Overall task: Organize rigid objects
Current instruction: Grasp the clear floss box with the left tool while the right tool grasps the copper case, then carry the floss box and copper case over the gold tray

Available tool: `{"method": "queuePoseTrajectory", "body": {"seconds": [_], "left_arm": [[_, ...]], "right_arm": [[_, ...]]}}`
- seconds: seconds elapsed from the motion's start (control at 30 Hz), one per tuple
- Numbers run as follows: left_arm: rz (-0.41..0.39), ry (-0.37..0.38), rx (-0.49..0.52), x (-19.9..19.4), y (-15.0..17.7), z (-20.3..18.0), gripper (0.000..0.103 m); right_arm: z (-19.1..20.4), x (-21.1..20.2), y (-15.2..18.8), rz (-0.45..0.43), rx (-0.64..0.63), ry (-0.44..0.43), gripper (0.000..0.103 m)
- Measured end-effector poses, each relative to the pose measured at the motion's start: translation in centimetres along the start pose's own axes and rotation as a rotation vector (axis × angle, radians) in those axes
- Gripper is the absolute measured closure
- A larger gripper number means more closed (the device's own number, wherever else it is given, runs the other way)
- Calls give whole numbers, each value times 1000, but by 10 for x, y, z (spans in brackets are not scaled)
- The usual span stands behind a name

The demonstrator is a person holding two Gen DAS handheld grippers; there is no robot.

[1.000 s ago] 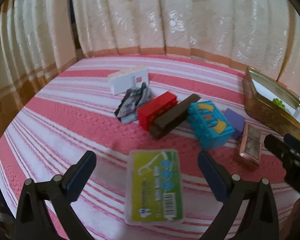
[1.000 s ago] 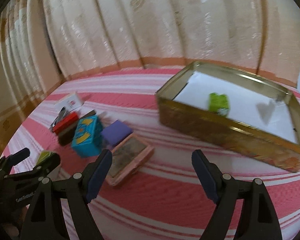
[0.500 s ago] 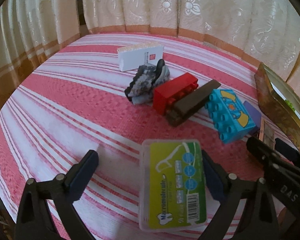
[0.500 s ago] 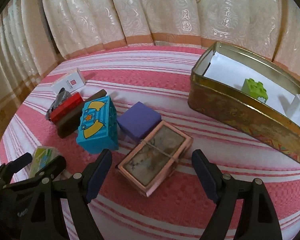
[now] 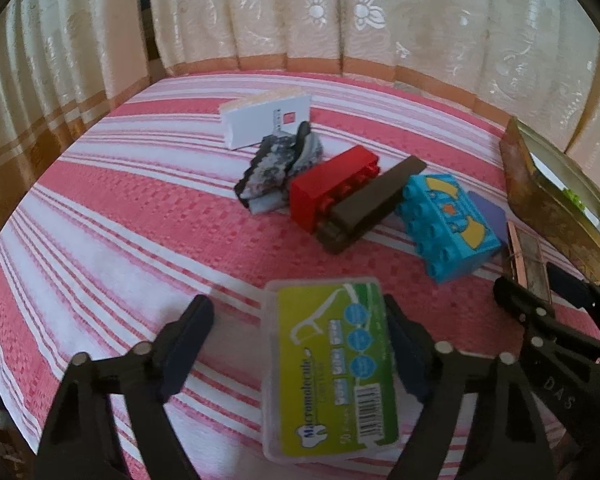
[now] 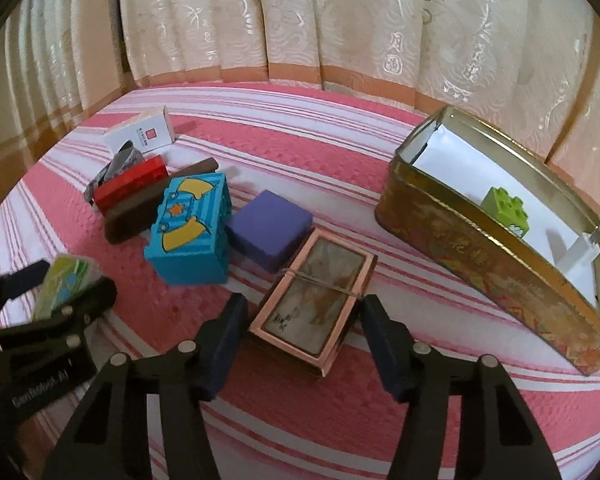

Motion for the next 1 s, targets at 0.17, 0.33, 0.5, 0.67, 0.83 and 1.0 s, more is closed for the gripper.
{"method": "queuePoseTrajectory", "body": {"seconds": [0.17,0.33,0.5,0.67,0.83,1.0], "left_arm": [[-22,75,15,-5,-1,7,49],[-32,167,-20,-9,1,24,49],[-52,197,-19,-12,8,29,49],[-70,175,1,-16,9,22,49],[-105,184,-1,-23,7,17,49],[-141,173,-3,-30,4,12,49]], "right_arm": [[-14,-5,8,-6,-9,-12,42],[-26,-11,15,-7,9,-56,42],[-27,-16,20,-16,9,-90,42],[-31,-21,20,-48,37,-138,43],[-30,-34,21,-116,34,-119,43],[-28,-52,18,-200,15,-27,46]]}}
Point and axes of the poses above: each gripper's, at about its wrist camera, not at the fingertips, and x roughly the way its jaws point, z to its left, y to its underside, the point moved 1 cm from there along x, roughly the way its jaws point
